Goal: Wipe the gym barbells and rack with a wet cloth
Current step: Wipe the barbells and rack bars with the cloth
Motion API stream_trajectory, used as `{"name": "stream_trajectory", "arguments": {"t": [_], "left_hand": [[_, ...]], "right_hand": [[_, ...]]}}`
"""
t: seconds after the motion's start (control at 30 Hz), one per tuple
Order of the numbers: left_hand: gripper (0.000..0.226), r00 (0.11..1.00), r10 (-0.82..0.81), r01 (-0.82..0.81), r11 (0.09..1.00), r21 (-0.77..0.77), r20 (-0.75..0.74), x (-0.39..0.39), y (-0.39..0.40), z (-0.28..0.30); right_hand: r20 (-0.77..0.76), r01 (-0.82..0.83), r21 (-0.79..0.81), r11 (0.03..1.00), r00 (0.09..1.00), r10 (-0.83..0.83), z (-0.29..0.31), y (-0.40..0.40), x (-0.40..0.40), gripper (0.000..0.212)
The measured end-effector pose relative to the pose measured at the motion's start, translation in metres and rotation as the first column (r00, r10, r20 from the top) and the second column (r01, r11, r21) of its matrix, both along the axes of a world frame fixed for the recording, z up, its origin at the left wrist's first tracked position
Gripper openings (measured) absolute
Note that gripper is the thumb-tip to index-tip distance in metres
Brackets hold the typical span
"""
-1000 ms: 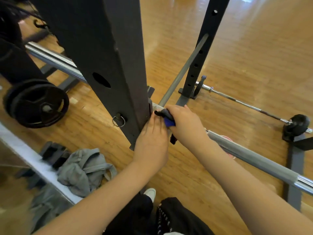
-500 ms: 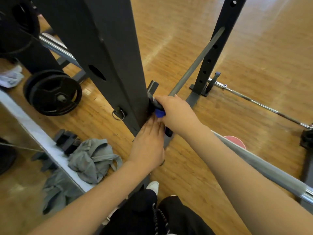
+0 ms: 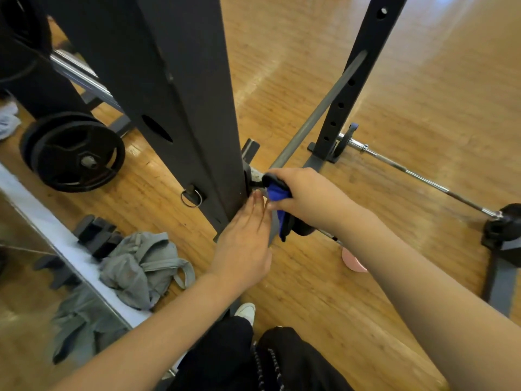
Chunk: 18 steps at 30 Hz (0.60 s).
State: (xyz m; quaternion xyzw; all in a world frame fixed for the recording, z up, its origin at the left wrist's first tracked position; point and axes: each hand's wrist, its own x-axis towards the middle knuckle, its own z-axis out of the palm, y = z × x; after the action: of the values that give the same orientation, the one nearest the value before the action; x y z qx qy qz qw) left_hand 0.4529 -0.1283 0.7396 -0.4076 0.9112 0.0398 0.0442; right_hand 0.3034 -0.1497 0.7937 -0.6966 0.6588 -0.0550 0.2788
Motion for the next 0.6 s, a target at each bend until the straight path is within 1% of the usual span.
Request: {"name": "stream_trajectory", "arguments": {"t": [0.1, 0.17, 0.27, 0.33, 0.43, 0.53, 0.6], "left_hand": [[0.068, 0.997, -0.029, 0.025, 0.998, -0.061, -0.073, 0.002, -0.001, -0.008], [0.061, 0.992, -0.017, 0.005, 0.995, -0.095, -0.128, 0.000, -0.001, -0.014], [0.060, 0.984, 0.039, -0.059, 0.992, -0.112, -0.176, -0.001, 0.001, -0.020], [0.055, 0.967, 0.066, -0.101, 0.986, -0.135, -0.247, -0.004, 0.002, -0.025], [0.053, 0.946, 0.112, -0.166, 0.973, -0.159, -0.305, -0.009, 0.003, -0.027], [0.056, 0.926, 0.180, -0.235, 0.963, -0.134, -0.333, -0.018, 0.013, -0.025], [0.057, 0.919, 0.218, -0.272, 0.953, -0.129, -0.330, -0.022, 0.021, -0.023]], "right_hand": [[0.063, 0.007, -0.028, 1.000, 0.998, -0.005, -0.002, 0.010, -0.010, 0.057], [0.077, -0.058, -0.039, 0.998, 0.995, 0.060, -0.005, 0.019, -0.020, 0.061], [0.047, -0.174, -0.083, 0.981, 0.983, 0.178, -0.012, 0.020, -0.034, 0.067], [0.152, -0.205, -0.097, 0.974, 0.964, 0.218, -0.016, 0.011, -0.039, 0.063], [0.307, -0.191, -0.136, 0.972, 0.925, 0.225, -0.022, -0.011, -0.041, 0.060], [0.350, -0.143, -0.179, 0.973, 0.915, 0.199, -0.030, -0.014, -0.040, 0.055], [0.329, -0.166, -0.202, 0.965, 0.917, 0.227, -0.030, -0.001, -0.045, 0.047]]}}
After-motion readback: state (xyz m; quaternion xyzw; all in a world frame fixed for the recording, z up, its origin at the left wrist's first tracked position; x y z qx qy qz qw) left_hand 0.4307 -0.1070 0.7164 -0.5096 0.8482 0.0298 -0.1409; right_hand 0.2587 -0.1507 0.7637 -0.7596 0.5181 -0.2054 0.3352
